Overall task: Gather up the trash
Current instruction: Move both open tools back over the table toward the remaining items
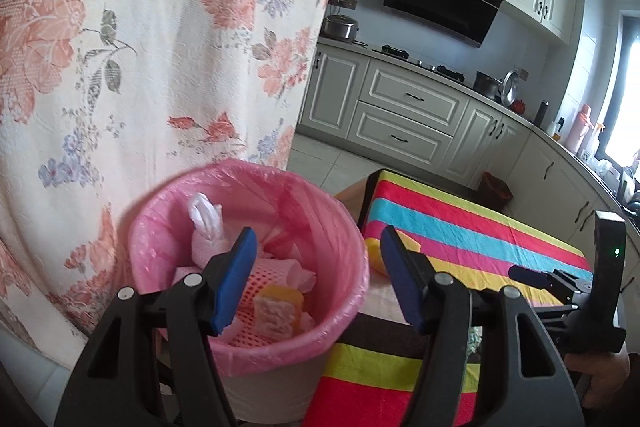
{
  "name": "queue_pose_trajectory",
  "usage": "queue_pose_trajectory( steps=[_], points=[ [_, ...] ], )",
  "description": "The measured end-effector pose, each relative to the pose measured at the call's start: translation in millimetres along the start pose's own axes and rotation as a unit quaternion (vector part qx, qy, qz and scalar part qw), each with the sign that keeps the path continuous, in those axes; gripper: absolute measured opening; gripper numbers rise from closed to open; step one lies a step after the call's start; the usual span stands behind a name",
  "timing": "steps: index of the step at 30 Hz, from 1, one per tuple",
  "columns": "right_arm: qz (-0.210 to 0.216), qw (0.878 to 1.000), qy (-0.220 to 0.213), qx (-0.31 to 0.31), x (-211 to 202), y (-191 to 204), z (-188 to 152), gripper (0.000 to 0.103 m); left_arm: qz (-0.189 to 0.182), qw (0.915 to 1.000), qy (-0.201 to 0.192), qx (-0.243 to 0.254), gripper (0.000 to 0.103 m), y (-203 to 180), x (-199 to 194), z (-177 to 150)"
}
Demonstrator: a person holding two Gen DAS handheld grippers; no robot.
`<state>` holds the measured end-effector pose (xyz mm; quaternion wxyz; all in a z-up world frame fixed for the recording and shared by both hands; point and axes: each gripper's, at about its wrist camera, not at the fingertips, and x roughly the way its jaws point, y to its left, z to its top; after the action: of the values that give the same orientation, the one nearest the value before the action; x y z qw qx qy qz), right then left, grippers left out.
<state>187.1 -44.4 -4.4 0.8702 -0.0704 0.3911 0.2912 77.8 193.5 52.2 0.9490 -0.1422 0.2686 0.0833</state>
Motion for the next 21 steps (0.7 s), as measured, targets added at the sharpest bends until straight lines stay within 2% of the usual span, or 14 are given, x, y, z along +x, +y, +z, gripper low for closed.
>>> queue_pose_trajectory(
  steps=[13,16,21],
  points=[
    [-0.005,0.999,0.049,0.002,25,0,-44,0.078,-0.022,0.9994,0.022,0.017,0.062,-27,12,-18],
    [-0.003,0.998,0.062,-0.002,33,1,-49,0.068,-0.026,0.9991,0.025,0.021,0.062,-32,14,-21],
    [0.013,0.997,0.077,-0.006,38,1,-57,0.040,-0.034,0.9985,0.032,0.027,0.062,-41,20,-23]
  ],
)
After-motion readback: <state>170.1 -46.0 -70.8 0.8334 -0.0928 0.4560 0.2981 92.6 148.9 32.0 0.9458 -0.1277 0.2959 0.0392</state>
